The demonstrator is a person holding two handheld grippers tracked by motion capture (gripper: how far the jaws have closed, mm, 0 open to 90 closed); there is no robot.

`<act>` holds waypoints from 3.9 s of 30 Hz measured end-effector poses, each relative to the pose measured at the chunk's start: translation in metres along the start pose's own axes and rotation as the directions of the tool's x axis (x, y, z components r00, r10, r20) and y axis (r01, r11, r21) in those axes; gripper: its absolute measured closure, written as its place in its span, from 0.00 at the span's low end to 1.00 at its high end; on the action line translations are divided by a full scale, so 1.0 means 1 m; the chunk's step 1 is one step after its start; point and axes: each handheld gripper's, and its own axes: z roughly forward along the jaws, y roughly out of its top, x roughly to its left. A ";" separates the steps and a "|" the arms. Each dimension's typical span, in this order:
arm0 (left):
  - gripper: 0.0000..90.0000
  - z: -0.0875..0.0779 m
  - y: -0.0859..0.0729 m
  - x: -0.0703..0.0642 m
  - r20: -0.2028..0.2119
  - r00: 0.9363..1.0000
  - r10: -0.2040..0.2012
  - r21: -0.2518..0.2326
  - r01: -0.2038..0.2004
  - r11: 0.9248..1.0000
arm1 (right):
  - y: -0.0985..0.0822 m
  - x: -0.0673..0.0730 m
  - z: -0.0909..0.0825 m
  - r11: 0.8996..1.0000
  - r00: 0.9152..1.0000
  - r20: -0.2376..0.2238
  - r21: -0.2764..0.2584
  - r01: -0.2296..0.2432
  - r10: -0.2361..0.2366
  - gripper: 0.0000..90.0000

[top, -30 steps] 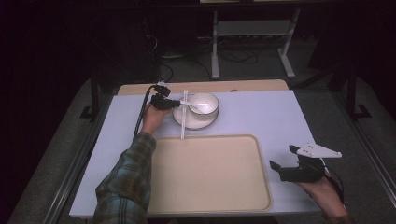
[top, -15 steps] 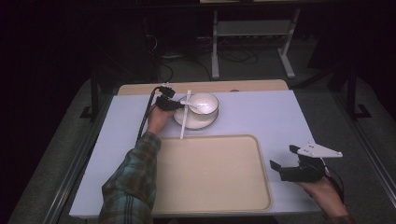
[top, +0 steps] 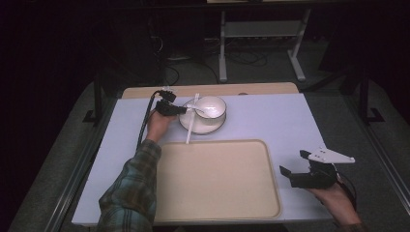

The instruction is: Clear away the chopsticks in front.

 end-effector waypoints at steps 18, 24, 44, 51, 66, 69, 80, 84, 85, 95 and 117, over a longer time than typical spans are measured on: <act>1.00 -0.055 -0.035 -0.029 0.038 0.999 0.002 -0.051 0.000 0.999 | 0.002 0.005 0.001 1.000 1.000 -0.001 0.003 0.013 -0.013 0.06; 1.00 -0.062 -0.043 -0.051 0.075 0.997 0.036 -0.049 -0.032 0.998 | 0.003 0.005 0.001 1.000 1.000 0.001 0.004 0.018 -0.018 0.06; 1.00 -0.041 -0.056 -0.103 0.162 0.980 0.113 0.007 -0.116 0.993 | 0.002 0.004 0.000 1.000 1.000 0.008 0.007 0.017 -0.017 0.06; 1.00 -0.035 -0.058 -0.100 0.147 0.983 0.110 0.027 -0.115 0.993 | 0.002 0.003 0.001 1.000 1.000 0.006 0.009 0.019 -0.019 0.06; 1.00 -0.040 -0.060 -0.087 0.093 0.991 0.098 0.035 -0.102 0.994 | 0.002 0.003 0.002 1.000 1.000 0.005 0.009 0.018 -0.018 0.06; 1.00 -0.043 -0.061 -0.082 0.083 0.993 0.090 0.032 -0.093 0.995 | 0.002 0.003 0.002 1.000 1.000 0.004 0.009 0.018 -0.018 0.06; 1.00 -0.050 -0.064 -0.066 0.048 0.998 0.049 0.018 -0.050 0.999 | 0.002 0.003 0.002 1.000 1.000 0.004 0.009 0.017 -0.017 0.06; 1.00 -0.053 -0.065 -0.061 0.037 0.998 0.041 0.012 -0.041 0.999 | 0.002 0.003 0.002 1.000 1.000 0.004 0.010 0.018 -0.018 0.06; 1.00 -0.054 -0.065 -0.060 0.036 0.999 0.036 0.011 -0.036 0.999 | 0.002 0.003 0.002 1.000 1.000 0.004 0.010 0.018 -0.018 0.06; 1.00 -0.058 -0.067 -0.051 0.017 1.000 0.013 0.004 -0.013 1.000 | 0.002 0.003 0.003 1.000 1.000 0.004 0.011 0.018 -0.018 0.06; 0.91 -0.072 -0.059 -0.054 0.013 0.999 0.042 -0.015 -0.042 0.999 | 0.003 0.003 0.002 1.000 1.000 0.000 0.010 0.018 -0.018 0.06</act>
